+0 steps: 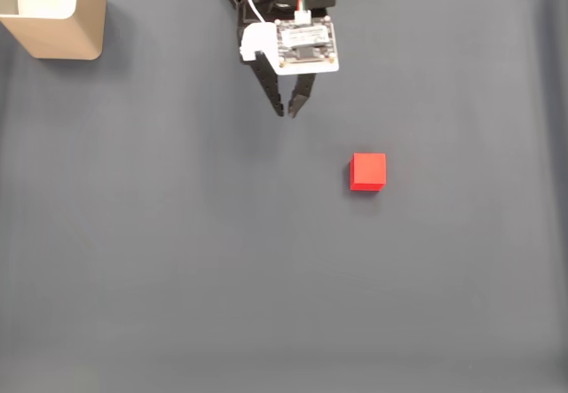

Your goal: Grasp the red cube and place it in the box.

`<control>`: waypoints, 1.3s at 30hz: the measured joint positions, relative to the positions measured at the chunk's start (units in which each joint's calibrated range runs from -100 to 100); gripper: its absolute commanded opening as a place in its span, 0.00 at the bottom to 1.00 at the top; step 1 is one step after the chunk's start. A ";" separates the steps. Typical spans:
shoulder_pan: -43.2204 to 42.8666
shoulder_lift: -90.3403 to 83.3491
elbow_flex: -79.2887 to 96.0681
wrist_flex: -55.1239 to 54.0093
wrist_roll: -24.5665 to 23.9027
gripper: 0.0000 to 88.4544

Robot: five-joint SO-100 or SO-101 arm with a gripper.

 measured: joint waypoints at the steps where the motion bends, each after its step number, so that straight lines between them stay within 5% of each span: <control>1: -0.59 1.22 -1.18 0.32 -0.15 0.01; 23: -12.31 25.79 -24.05 6.05 -5.03 0.02; 39: -14.54 33.17 -27.58 6.13 -11.43 0.15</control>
